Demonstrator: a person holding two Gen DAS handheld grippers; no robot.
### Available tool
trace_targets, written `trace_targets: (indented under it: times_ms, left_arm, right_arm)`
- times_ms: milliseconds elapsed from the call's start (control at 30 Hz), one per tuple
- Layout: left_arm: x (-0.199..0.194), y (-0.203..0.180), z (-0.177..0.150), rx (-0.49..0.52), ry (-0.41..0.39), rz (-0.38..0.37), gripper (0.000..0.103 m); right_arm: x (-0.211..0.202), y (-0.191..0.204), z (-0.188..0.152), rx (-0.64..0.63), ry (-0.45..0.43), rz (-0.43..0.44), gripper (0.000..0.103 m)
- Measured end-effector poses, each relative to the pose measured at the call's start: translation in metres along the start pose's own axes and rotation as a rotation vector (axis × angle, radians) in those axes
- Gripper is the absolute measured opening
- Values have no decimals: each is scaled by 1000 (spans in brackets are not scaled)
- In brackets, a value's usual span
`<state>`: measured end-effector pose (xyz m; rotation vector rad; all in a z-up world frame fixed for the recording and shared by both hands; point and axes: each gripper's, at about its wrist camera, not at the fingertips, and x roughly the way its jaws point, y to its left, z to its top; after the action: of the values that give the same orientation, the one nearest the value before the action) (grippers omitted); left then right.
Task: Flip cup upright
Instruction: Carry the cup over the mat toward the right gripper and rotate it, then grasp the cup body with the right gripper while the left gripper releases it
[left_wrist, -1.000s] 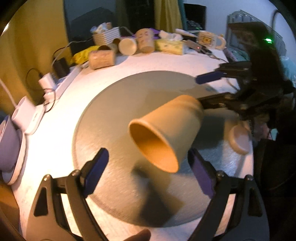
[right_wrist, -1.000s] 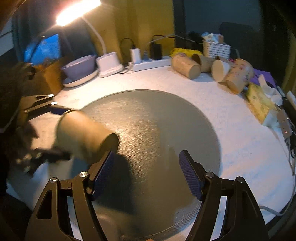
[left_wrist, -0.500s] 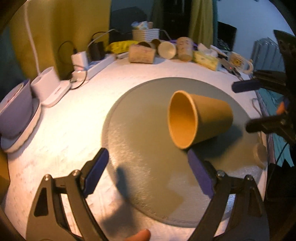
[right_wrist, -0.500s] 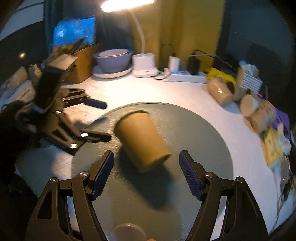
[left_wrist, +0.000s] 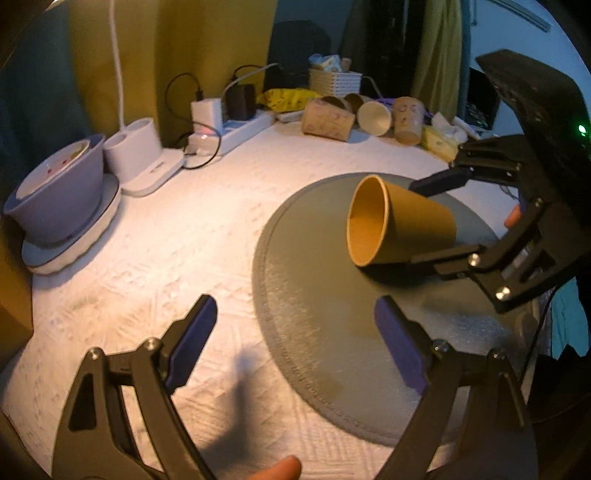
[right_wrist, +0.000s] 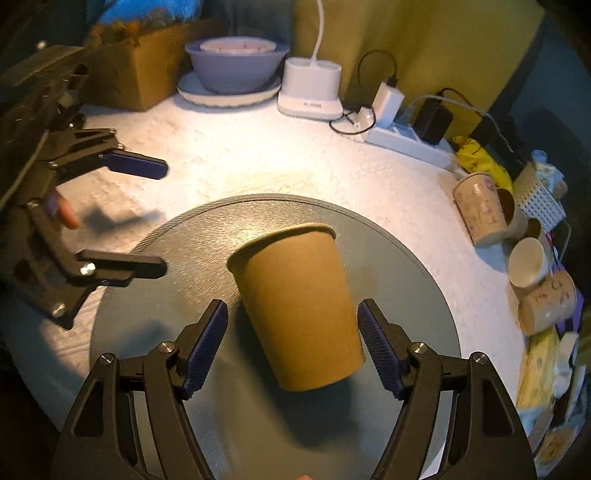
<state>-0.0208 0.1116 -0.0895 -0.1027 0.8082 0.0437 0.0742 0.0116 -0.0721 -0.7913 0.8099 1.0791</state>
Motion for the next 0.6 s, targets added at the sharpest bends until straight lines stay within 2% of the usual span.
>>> trace_targets:
  times_ms: [233, 600]
  left_arm:
    - [9, 24, -2, -106, 33, -10, 88]
    - [10, 37, -4, -167, 36, -37, 88]
  right_arm:
    - [29, 5, 19, -54, 88, 17, 76]
    - [51, 7, 48, -117, 166, 53, 76]
